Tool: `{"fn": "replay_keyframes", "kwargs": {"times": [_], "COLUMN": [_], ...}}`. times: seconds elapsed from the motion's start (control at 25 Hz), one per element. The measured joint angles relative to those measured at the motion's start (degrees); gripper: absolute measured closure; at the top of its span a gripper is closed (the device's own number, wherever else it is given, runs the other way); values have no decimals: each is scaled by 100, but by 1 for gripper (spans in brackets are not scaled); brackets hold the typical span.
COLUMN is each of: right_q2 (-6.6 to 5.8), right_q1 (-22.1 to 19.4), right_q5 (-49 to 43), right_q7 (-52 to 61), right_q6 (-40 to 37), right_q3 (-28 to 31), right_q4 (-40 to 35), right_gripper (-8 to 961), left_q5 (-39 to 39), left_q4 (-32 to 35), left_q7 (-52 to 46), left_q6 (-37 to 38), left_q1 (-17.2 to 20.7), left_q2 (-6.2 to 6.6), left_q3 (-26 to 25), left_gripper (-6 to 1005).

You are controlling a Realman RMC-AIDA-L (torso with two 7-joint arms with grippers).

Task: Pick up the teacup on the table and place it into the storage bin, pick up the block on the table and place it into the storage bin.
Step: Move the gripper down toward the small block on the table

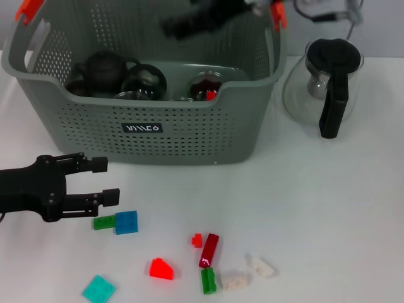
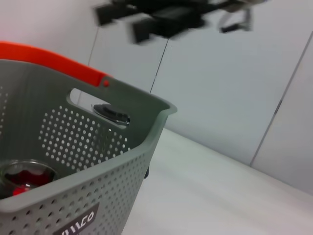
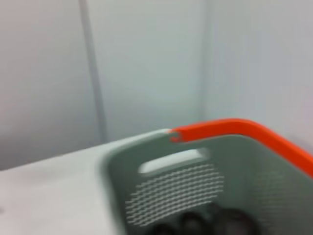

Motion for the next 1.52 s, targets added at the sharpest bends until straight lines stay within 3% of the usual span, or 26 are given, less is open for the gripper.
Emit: {"fn": "replay_keyframes", "kwargs": {"times": [0.24, 0.4, 0.6, 0.92, 1.52], "right_q2": [-72, -151, -163, 1, 12], "right_q1": [-639, -698, -751, -880, -878], "right_q5": [236, 213, -267, -935, -1043], "right_q7": [-4, -155, -245, -439, 17], "right_q6": [-1316, -2039, -2537, -2687, -2369], "right_q3": [198, 308, 319, 12, -1574], "right_q4": [-687, -569, -488, -67, 70], "right_gripper": [123, 118, 119, 118, 127], "left_q5": [24, 24, 80, 159, 393], "left_q4": [9, 39, 17, 59, 78], "left_q7": [-31, -135, -126, -113, -102], "left_q6": [11, 3, 4, -7, -264], "left_q1": [0, 2, 27, 57, 31], "left_q2": [23, 37, 38, 46, -37], "left_q3": [-9, -10, 0, -27, 1], "left_gripper": [191, 192, 192, 193, 195]}}
